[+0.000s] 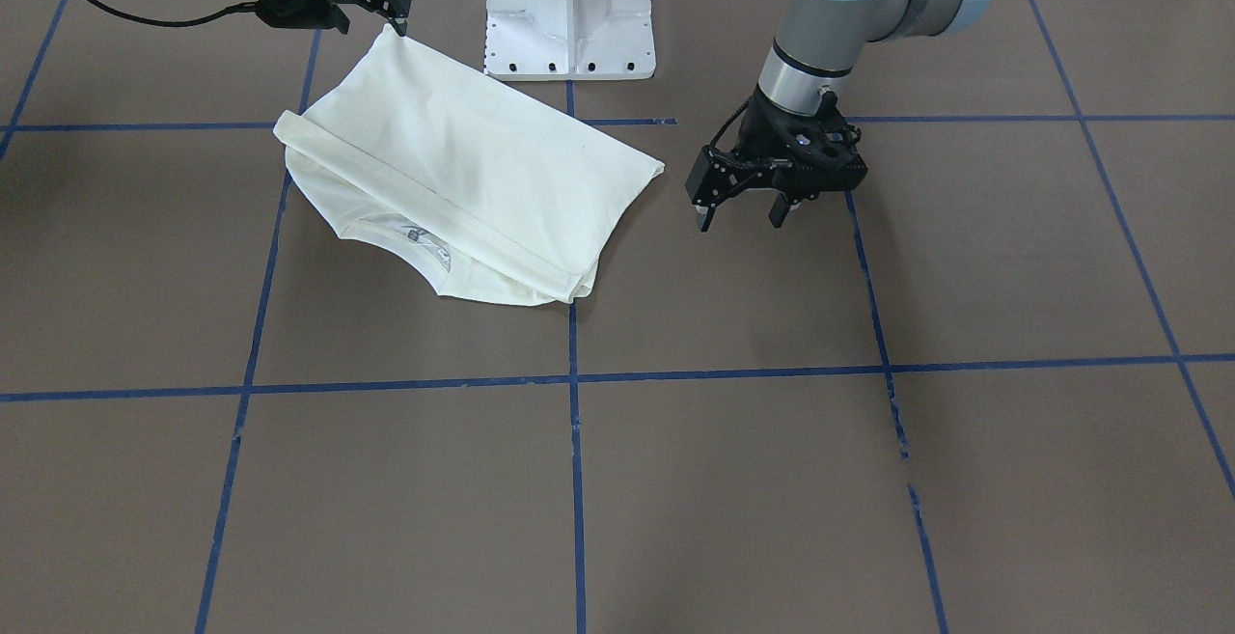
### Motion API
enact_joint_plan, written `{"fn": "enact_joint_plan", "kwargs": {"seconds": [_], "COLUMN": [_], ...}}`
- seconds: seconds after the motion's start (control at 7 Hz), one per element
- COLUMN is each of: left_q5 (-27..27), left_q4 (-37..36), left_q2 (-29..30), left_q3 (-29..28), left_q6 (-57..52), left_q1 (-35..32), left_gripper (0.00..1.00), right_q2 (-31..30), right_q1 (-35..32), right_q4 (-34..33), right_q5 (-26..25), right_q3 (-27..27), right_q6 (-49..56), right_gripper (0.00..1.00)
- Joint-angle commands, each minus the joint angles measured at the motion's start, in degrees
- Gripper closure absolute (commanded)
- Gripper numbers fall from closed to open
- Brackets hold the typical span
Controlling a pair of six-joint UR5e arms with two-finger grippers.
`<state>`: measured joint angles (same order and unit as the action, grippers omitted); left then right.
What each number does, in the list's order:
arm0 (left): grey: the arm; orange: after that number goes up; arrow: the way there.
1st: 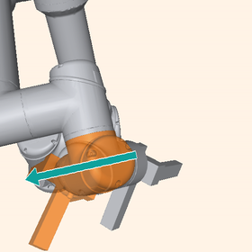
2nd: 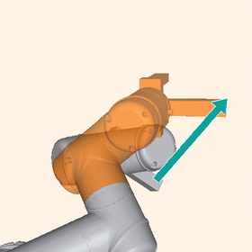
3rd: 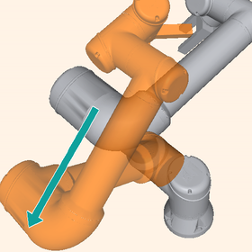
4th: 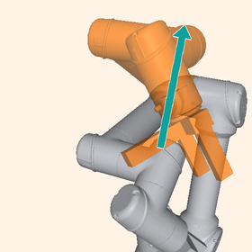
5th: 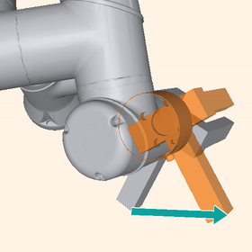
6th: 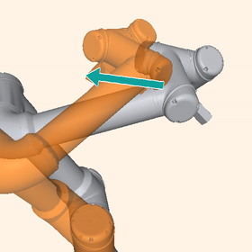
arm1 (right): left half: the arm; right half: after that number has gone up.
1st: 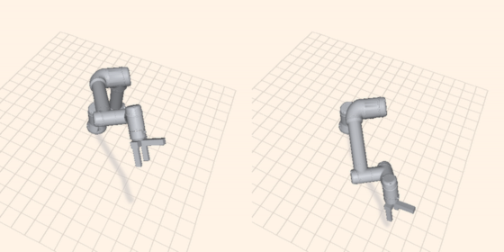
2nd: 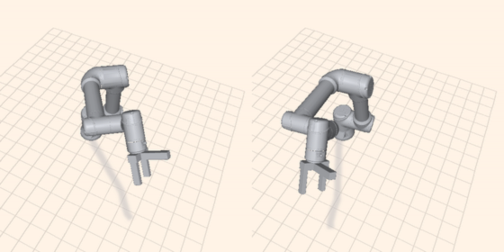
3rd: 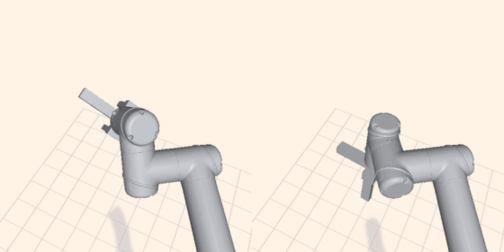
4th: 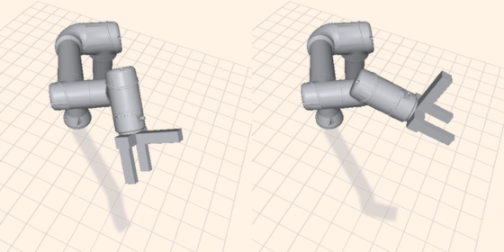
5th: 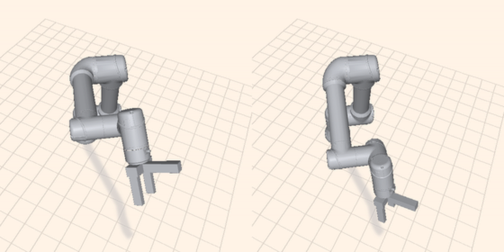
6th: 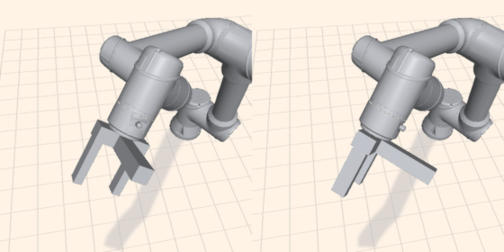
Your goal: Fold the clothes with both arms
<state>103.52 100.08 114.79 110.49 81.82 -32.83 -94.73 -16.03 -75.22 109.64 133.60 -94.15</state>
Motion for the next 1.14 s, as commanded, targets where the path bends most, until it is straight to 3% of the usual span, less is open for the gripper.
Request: {"fn": "enact_joint_plan", "kwargs": {"seconds": [0.0, 0.14, 0.29, 1.0], "left_q5": [-1.04, -5.48, -5.96, -6.4], "left_q4": [-0.5, -0.5, 0.11, 3.54], "left_q2": [-1.32, -0.72, -0.1, 1.13], "left_q3": [1.04, -0.09, -2.8, -6.77], "left_q6": [15.93, 20.09, 22.66, 22.07], "left_q1": [13.6, 17.93, 19.37, 16.22], "left_gripper": [0.01, 0.05, 0.08, 0.22], "right_q2": [3.3, 4.98, 7.0, 8.42], "right_q1": [-12.31, -15.66, -16.74, -16.75], "right_q4": [-0.01, -0.01, -0.1, -0.1], "right_q5": [0.75, 1.1, 1.02, 0.14], "right_q3": [0.35, 0.18, -0.17, -2.02], "right_q6": [0.46, 0.99, 0.9, 0.9], "right_gripper": [0.0, 0.0, 0.0, 0.0]}}
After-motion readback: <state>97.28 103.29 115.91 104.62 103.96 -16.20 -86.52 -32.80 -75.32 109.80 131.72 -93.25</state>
